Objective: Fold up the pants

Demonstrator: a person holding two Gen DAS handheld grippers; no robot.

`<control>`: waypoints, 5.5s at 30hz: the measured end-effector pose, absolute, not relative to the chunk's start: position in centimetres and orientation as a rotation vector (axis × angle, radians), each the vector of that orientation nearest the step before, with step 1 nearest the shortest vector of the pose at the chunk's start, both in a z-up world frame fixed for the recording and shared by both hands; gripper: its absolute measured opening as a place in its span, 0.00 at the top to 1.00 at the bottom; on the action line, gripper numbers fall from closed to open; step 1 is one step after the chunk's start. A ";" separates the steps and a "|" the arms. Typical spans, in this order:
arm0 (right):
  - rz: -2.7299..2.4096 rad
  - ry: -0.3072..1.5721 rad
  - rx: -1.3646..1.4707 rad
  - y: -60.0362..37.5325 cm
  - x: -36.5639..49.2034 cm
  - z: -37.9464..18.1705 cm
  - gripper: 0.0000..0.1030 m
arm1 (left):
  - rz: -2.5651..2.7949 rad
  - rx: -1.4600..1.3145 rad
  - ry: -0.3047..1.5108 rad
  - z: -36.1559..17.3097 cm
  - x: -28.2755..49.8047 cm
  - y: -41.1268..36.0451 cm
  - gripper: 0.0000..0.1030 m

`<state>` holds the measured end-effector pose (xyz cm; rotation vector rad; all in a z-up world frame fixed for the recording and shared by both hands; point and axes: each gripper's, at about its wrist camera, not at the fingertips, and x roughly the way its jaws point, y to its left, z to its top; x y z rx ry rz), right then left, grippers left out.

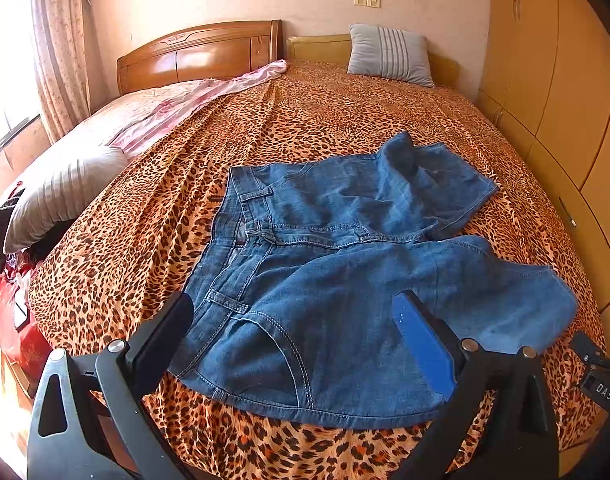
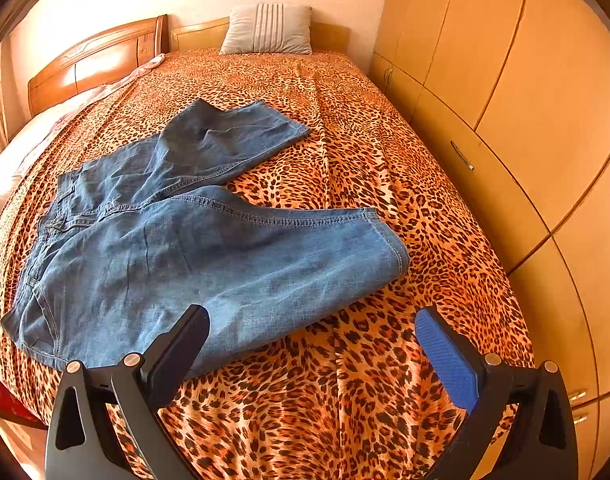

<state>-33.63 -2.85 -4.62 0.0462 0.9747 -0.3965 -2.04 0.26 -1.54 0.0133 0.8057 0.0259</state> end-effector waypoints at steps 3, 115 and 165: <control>-0.399 0.977 0.047 -2.9 -33.6 -4.7 0.00 | 0.023 0.014 0.809 -1.6 -2.0 0.3 0.02; -0.276 1.203 0.720 -23.2 2.6 -17.6 0.89 | 0.288 -0.462 1.462 -18.6 37.6 4.6 0.52; -0.195 1.194 0.542 -22.3 15.7 -19.0 0.17 | 0.127 -0.583 1.477 -19.8 47.2 6.2 0.34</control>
